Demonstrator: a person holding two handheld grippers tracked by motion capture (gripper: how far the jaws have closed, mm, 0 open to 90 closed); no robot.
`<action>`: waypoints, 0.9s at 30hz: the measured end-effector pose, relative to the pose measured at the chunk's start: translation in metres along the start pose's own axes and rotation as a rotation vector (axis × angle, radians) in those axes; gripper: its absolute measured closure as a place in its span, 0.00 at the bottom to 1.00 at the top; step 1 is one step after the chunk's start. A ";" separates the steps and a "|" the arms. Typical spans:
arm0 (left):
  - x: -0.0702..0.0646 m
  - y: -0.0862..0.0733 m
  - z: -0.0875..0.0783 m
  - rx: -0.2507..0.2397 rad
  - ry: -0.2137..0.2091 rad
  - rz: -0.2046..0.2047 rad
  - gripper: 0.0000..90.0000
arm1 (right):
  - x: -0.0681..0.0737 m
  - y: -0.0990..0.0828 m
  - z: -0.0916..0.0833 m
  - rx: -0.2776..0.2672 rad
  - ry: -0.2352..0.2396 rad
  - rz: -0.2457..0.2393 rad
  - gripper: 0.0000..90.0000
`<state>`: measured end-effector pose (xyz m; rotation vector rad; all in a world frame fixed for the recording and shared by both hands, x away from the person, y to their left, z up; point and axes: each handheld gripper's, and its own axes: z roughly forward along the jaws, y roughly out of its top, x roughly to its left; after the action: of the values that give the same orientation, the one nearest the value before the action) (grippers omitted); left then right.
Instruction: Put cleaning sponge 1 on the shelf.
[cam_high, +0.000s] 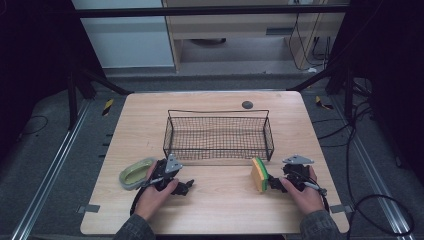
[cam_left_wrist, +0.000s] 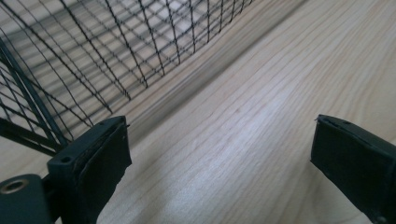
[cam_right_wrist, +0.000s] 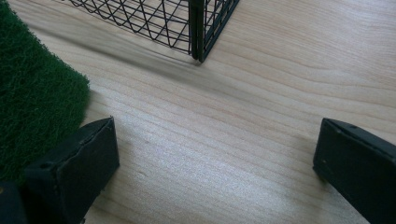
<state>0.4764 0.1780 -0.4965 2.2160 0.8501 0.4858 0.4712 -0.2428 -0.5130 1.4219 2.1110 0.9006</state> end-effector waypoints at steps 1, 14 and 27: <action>-0.002 0.003 -0.006 -0.020 -0.009 0.010 0.04 | 0.000 0.000 0.000 0.000 0.000 0.000 0.00; 0.023 0.039 -0.078 0.083 0.024 0.080 0.05 | 0.000 0.000 0.000 0.000 0.001 0.000 0.01; 0.083 0.033 -0.106 0.257 0.105 0.102 0.19 | 0.001 0.000 0.000 0.000 -0.007 0.003 0.00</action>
<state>0.4911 0.2684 -0.3929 2.4966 0.9000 0.5729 0.4706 -0.2420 -0.5131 1.4260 2.1044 0.8963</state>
